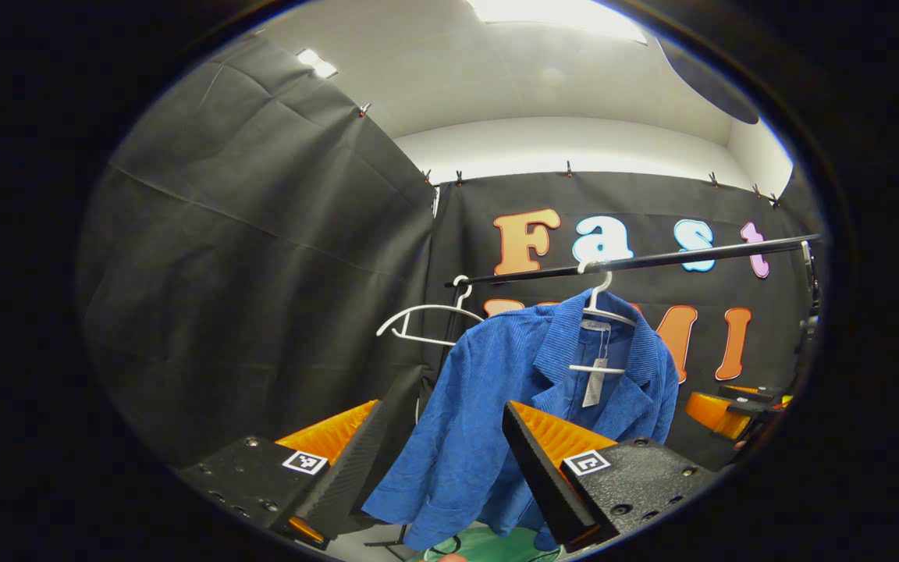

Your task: Grasp the clothes on the hanger with both hands and then place them into the laundry hamper below.

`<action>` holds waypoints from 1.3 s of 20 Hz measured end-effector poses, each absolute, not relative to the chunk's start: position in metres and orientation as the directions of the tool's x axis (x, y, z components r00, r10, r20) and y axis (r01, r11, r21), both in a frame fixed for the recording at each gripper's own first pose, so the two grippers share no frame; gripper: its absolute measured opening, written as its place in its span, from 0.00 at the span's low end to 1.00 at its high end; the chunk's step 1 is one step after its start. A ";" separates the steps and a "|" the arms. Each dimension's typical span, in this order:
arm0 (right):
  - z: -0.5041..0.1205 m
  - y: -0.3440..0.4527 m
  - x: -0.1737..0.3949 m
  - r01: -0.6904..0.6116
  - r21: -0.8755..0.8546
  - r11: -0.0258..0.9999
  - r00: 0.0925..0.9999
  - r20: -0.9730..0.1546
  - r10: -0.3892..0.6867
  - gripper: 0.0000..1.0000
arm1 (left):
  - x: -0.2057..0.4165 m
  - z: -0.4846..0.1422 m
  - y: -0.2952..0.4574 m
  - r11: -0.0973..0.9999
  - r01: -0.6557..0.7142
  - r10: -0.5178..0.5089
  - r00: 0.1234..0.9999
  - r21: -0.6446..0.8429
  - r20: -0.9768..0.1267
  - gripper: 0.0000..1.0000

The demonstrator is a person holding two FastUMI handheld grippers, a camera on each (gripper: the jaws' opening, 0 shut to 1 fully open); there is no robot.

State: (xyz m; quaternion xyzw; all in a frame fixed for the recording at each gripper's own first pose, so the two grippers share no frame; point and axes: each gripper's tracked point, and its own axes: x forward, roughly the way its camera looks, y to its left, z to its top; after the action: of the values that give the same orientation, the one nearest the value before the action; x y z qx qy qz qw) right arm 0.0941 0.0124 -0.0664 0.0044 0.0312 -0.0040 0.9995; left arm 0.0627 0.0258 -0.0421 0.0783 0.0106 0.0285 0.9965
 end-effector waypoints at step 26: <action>-0.158 -0.024 0.195 0.148 0.122 0.982 0.976 -0.180 -0.124 0.18 | 0.048 -0.058 0.059 0.980 -0.101 0.112 0.992 0.169 -0.059 0.95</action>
State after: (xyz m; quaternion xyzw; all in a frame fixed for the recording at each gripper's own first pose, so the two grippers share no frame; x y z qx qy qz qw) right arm 0.1955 -0.0243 -0.1580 0.0674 0.0860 -0.0686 0.9916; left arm 0.0477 0.0595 -0.0578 0.0830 0.0341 0.0537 0.9945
